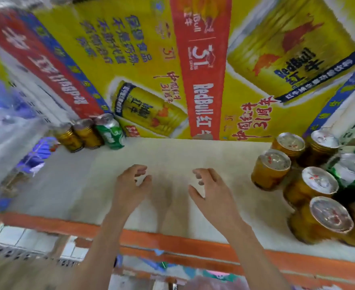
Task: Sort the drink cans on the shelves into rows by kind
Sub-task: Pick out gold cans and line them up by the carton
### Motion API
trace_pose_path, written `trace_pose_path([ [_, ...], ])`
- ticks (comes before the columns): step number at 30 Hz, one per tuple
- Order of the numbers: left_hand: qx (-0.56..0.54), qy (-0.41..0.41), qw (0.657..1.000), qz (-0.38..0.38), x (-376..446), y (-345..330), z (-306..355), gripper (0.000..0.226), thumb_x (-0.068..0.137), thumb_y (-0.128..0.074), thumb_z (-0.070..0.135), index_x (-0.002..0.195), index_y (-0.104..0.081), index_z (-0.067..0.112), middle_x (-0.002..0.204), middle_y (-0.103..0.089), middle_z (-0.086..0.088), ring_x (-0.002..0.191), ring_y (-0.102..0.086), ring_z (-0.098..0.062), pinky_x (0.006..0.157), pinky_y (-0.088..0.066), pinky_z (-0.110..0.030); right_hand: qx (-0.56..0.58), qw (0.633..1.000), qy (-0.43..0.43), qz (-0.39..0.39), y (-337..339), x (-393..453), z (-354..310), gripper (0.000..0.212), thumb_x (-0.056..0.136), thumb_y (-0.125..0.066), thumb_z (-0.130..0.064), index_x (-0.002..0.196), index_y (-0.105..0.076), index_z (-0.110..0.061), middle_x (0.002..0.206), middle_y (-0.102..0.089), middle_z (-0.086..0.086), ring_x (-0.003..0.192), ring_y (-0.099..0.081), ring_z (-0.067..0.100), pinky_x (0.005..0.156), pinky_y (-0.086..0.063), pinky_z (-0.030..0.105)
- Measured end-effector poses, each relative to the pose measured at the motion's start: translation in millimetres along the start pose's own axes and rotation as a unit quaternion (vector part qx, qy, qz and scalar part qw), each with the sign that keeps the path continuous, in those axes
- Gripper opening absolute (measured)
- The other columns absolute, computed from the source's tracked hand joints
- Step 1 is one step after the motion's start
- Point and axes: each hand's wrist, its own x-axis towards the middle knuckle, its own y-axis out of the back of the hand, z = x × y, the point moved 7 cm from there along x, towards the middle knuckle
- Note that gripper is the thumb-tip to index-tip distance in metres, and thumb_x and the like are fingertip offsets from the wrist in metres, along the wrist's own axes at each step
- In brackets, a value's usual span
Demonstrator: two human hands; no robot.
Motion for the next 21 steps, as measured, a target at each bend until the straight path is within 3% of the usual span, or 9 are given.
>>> trace_pose_path([
  [4,-0.015,0.027,0.998,0.047,21.8,48.2,-41.2,0.026,0.086,-0.064,0.013,0.112,-0.062,0.011,0.109,-0.065,-0.003,0.096,-0.058,-0.011,0.081,-0.041,-0.021,0.011,0.999,0.000,-0.050,-42.9,37.7,-26.8,0.039,0.090,-0.058,-0.028,0.126,-0.050,-0.015,0.117,-0.052,0.001,0.106,-0.054,0.016,0.088,-0.041,0.024],
  [14,-0.002,0.091,0.989,0.120,105.6,139.0,-151.1,0.045,0.084,-0.068,0.019,0.124,-0.052,0.009,0.120,-0.057,-0.010,0.101,-0.059,-0.026,0.085,-0.046,-0.034,-0.040,0.994,-0.014,-0.096,-138.4,117.3,-75.0,0.045,0.089,-0.060,-0.029,0.129,-0.047,-0.013,0.122,-0.053,0.005,0.108,-0.056,0.016,0.085,-0.041,0.023],
  [17,0.038,0.078,0.988,0.130,128.4,156.4,-167.8,0.057,0.080,-0.072,0.019,0.129,-0.045,0.004,0.128,-0.050,-0.019,0.116,-0.049,-0.035,0.095,-0.043,-0.046,-0.046,0.992,-0.035,-0.111,-162.3,136.7,-84.4,0.050,0.089,-0.060,-0.030,0.132,-0.042,-0.012,0.126,-0.051,0.005,0.111,-0.054,0.015,0.085,-0.040,0.022],
  [21,0.085,0.013,0.980,0.180,149.9,174.4,-160.1,0.066,0.073,-0.077,0.018,0.124,-0.044,-0.006,0.129,-0.042,-0.026,0.126,-0.034,-0.039,0.103,-0.029,-0.042,-0.021,0.993,-0.070,-0.093,-182.3,166.0,-100.3,0.070,0.081,-0.070,-0.036,0.137,-0.036,-0.010,0.129,-0.046,0.007,0.118,-0.048,0.020,0.090,-0.039,0.026],
])
